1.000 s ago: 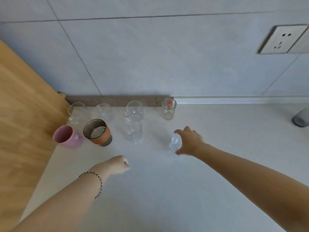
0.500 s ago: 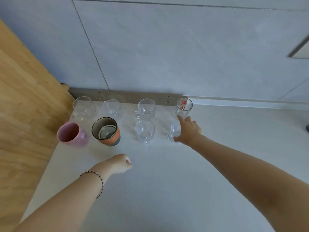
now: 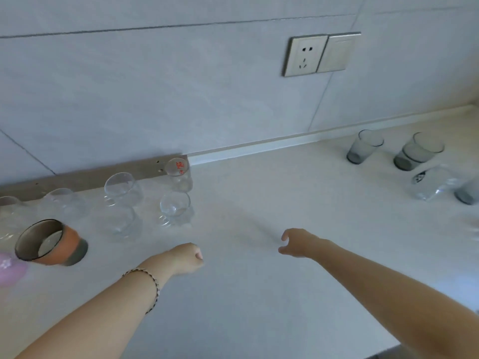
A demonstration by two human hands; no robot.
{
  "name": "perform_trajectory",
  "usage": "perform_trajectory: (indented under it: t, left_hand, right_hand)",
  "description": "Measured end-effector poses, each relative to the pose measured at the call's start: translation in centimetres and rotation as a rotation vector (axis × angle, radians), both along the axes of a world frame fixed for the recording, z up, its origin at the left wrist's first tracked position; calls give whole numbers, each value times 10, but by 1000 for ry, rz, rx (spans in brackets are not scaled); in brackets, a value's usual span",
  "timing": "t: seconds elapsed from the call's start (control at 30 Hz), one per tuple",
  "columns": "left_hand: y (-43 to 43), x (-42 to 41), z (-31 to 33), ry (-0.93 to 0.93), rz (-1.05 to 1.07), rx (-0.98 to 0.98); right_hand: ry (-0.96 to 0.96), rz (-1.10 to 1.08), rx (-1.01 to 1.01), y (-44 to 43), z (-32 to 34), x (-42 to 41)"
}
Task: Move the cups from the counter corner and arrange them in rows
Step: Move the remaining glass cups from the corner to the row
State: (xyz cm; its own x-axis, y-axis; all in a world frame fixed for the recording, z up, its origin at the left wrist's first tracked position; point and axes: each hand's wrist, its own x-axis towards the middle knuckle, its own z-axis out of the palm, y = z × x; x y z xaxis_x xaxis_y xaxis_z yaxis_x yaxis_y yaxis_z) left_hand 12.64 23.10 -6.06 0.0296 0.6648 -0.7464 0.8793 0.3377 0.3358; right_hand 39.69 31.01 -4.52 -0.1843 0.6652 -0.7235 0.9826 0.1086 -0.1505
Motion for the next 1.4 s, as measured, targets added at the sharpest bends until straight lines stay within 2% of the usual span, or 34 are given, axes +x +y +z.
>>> perform_trajectory:
  t: [0.4,0.53,0.67,0.77,0.9,1.23,1.4]
  left_hand:
    - [75,320,30,-51,-291,92]
    - [81,407,32,-71,-390,86]
    - [84,467,31,-99,-420,62]
    - [86,491,29,-110,-424,57]
    - [88,501,30,-89,-432,61]
    - [79,458,21,21,-338,39]
    - [57,424,18,11,-246,27]
  right_hand:
    - [-4,-313,167,5,31,339]
    - [-20,-420,345,-5,48,427]
    - [-128,-528,519,-15,59,499]
    - [-216,-627,431,-22,55,540]
    - [-185,-699,326,-27,41,571]
    - [-197,-627,336,-19,26,580]
    - [-191,-416,369,-12,29,538]
